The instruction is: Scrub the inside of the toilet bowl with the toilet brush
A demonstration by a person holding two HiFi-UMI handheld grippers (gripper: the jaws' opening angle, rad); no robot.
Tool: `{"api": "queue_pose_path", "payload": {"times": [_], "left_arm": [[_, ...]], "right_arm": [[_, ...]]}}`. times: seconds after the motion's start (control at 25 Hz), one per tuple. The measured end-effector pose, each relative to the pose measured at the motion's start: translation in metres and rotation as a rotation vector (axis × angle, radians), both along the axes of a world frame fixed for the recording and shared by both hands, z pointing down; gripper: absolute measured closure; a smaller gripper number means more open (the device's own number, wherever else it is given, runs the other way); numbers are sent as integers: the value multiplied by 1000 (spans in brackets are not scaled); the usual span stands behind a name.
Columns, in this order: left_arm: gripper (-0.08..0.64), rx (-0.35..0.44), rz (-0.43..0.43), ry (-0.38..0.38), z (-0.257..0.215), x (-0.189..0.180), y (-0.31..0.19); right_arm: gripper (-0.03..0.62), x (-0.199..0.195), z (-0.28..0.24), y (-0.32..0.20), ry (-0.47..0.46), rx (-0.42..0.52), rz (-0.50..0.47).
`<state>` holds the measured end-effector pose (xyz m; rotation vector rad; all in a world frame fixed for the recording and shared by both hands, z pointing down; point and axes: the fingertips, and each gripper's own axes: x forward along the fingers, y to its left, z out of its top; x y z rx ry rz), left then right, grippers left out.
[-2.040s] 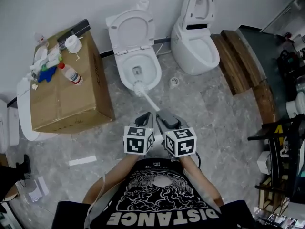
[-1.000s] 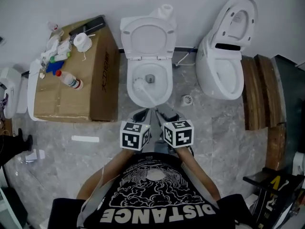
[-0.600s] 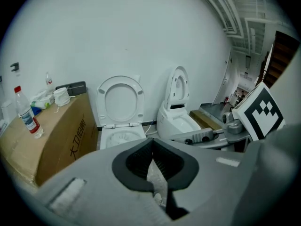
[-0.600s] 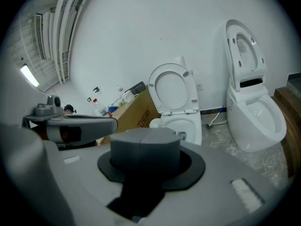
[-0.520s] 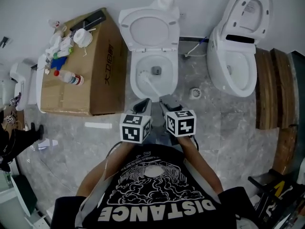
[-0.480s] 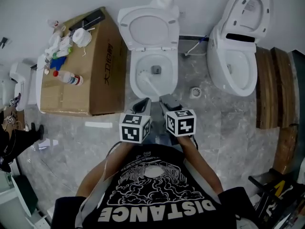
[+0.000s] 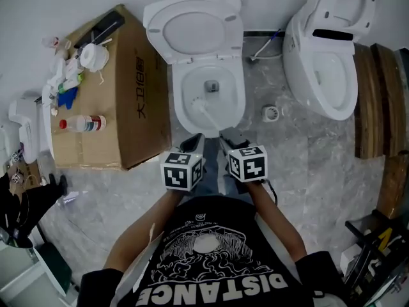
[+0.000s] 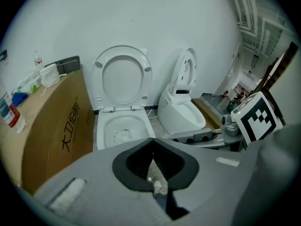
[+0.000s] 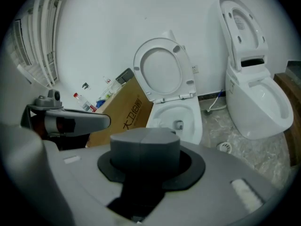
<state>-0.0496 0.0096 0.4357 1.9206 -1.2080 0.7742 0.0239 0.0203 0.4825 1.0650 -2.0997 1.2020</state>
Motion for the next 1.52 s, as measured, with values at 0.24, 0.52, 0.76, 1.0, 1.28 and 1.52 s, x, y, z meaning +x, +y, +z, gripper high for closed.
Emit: {"api": "queue_pose_path", "payload": {"times": [0.24,0.52,0.76,1.0,1.28,1.52], "left_arm": [[558,-100,31,-1,43,-14,-15],[558,-167,39,38,79,-23,-31],[558,-196,92,34,92,-31,-54],[559,-212,161,13,100,-48,-81],[559,-221,207,-13,104,-58,-103],[559,-215,247,-25,104,-55,-113]], "right_arm": [[442,-18,52,-12,17,-102,10],[442,-42,96,-19,10,-210,26],[442,-58,105,-49,-12,-216,64],[442,-70,116,-94,-28,-198,125],[442,-71,122,-138,-45,-169,182],[442,-44,130,-160,-41,-170,290]]}}
